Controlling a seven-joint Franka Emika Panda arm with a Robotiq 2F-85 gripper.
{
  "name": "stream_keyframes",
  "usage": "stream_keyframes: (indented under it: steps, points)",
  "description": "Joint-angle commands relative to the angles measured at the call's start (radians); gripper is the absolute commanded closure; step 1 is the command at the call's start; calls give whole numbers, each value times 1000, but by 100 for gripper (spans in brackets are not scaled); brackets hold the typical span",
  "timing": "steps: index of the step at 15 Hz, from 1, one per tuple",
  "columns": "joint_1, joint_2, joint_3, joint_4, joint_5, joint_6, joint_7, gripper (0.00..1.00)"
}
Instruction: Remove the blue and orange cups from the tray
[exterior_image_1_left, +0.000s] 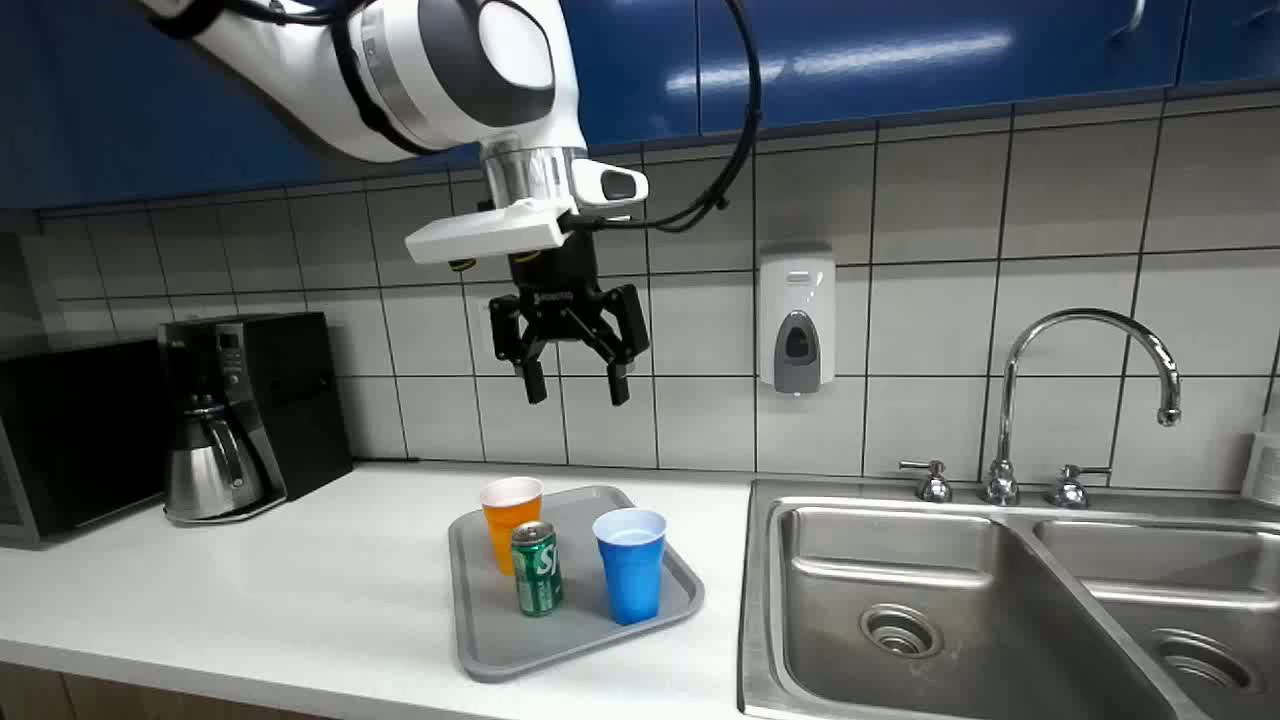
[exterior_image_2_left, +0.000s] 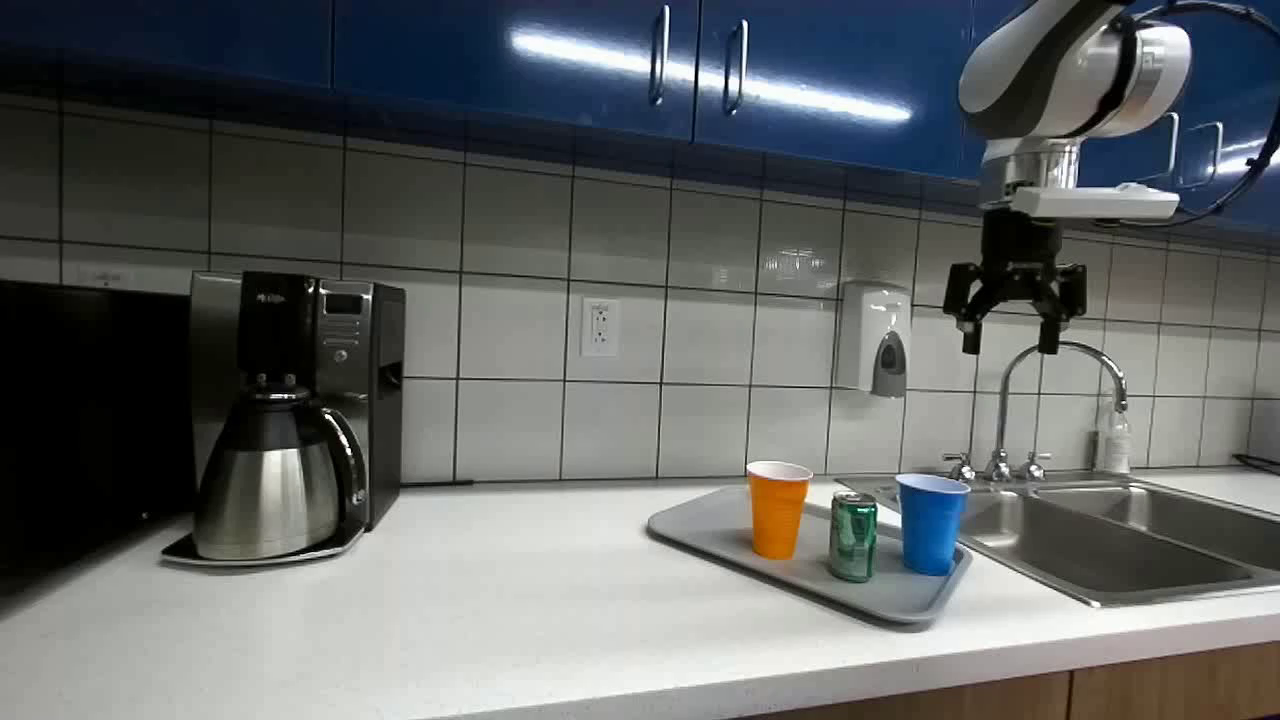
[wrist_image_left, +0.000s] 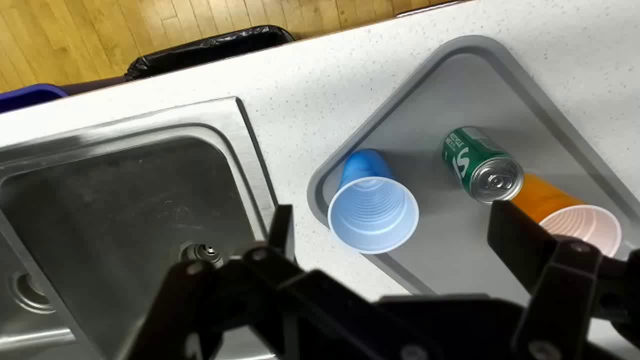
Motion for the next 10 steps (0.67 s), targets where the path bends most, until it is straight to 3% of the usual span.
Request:
stream_keyframes:
  steps: [1,10]
  points:
    - [2,1,-2,2,-1,-3,0,0]
    - [-2,-2,6,-5,-7,10,23,0]
